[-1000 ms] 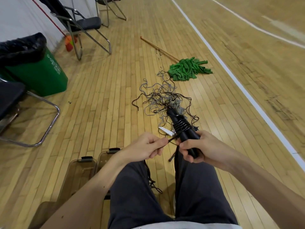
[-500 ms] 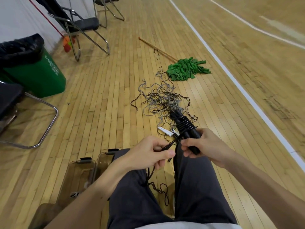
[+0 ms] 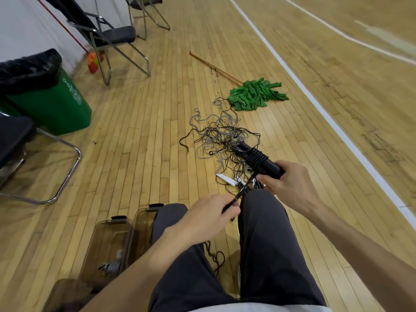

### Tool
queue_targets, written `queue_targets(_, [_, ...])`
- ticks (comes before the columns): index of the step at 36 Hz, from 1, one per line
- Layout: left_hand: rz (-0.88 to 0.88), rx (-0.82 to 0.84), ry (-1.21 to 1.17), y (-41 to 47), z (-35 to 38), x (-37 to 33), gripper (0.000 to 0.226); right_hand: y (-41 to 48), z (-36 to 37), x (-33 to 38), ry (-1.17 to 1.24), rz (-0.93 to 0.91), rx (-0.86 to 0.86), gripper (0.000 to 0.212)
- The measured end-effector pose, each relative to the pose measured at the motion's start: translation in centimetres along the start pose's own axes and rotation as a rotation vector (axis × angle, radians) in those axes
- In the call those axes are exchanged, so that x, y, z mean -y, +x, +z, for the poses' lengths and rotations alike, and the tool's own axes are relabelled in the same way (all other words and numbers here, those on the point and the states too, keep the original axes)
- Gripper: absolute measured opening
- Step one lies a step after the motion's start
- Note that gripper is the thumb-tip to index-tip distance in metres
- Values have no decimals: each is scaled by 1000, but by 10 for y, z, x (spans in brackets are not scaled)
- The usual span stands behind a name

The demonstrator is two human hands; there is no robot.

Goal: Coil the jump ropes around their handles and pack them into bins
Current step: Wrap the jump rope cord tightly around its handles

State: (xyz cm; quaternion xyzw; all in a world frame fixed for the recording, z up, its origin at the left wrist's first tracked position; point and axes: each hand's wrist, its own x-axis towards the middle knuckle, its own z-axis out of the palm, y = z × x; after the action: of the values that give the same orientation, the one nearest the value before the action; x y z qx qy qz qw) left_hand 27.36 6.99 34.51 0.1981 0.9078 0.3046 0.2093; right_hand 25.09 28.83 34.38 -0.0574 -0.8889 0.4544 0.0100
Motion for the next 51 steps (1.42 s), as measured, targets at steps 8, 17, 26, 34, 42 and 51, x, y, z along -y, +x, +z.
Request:
queue_targets(8, [109, -127, 672, -3, -22, -25, 35, 10, 0, -6, -117, 110, 160, 20])
queue_targets(17, [190, -14, 793, -1, -63, -43, 37, 9, 0, 10, -147, 242, 526, 23])
queue_targets(26, [318, 162, 667, 7, -103, -66, 33, -10, -6, 35, -153, 240, 943, 18])
queue_targets(34, [304, 193, 397, 18, -114, -65, 32, -25, -17, 50, -131, 161, 1136, 16])
queue_targets(42, [287, 338, -11, 20, -109, -48, 20, -45, -26, 65, -70, 19, 1248, 18])
queue_targets(51, [293, 366, -419, 18, -98, -27, 20, -55, -46, 76, 59, -102, 1183, 19])
